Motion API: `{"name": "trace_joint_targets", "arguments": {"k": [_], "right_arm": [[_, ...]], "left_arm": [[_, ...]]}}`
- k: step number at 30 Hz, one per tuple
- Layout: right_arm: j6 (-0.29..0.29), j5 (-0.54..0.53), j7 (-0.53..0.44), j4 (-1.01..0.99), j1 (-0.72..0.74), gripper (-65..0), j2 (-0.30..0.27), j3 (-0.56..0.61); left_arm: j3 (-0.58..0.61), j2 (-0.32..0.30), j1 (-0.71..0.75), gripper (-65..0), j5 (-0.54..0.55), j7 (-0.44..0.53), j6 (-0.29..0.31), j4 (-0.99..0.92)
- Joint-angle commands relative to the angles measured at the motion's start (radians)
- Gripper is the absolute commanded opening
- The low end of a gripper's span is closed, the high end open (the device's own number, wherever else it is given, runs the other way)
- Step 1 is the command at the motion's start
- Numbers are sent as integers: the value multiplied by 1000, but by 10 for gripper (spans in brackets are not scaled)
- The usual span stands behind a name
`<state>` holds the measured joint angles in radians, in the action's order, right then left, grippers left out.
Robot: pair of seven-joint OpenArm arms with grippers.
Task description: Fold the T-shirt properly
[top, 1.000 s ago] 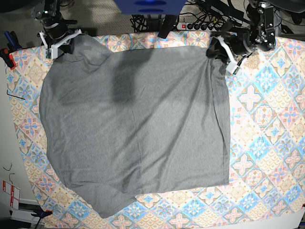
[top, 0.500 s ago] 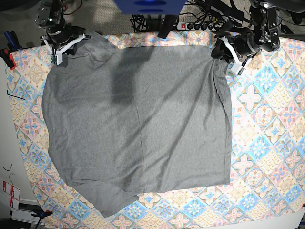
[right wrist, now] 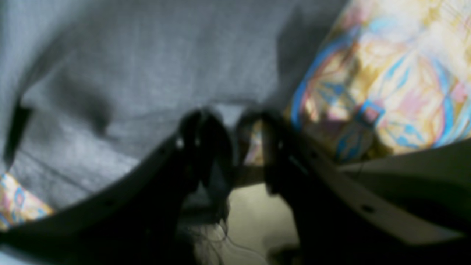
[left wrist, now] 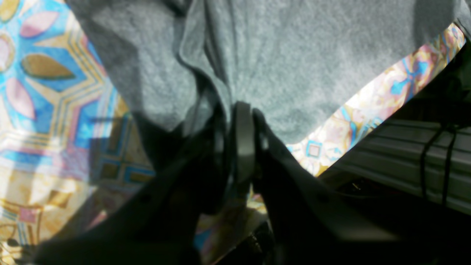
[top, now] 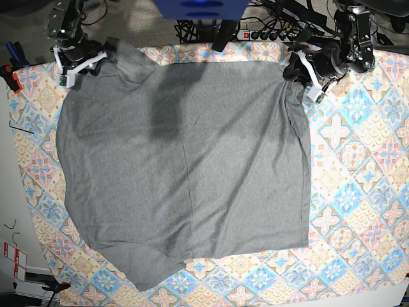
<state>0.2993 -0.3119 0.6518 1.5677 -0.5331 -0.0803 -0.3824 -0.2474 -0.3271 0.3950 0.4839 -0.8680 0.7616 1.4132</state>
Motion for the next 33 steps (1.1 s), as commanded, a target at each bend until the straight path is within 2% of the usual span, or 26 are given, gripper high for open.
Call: {"name": "trace_joint_targets", "arguments": {"k": [1,9,16,20,26,28,32,33], "right_arm": [[-9,12,33,-20,11,-440,-3,-3],[-4,12,70,-77,47,-443,-3,6],[-4,12,167,-74,44,-444,-3,132],[-4,12,165,-51,0,-444,-3,170],[-4,10,170,36,-35,-444,-3,181],[-4,9,170,50,-43,-474,-2,182],[-4,9,170,52,-48,-639,-2,204],[-4,9,170,52,-48,-650,-2,204]], "left_arm": [[-3,-11,-1,-623,-93,-33,-63,-5],[-3,-11,-5,-623,-93,-33,-63,-5],[-3,-11,-29,-623,-95,-36,-63,-5],[-5,-11,-52,-623,-93,-96,-63,-5],[-3,-11,-67,-623,-93,-109,-63,-5],[-3,-11,-67,-623,-93,-109,-63,-5],[-3,-11,-66,-623,-93,-109,-63,-5],[-3,-11,-66,-623,-93,-109,-63,-5]]}}
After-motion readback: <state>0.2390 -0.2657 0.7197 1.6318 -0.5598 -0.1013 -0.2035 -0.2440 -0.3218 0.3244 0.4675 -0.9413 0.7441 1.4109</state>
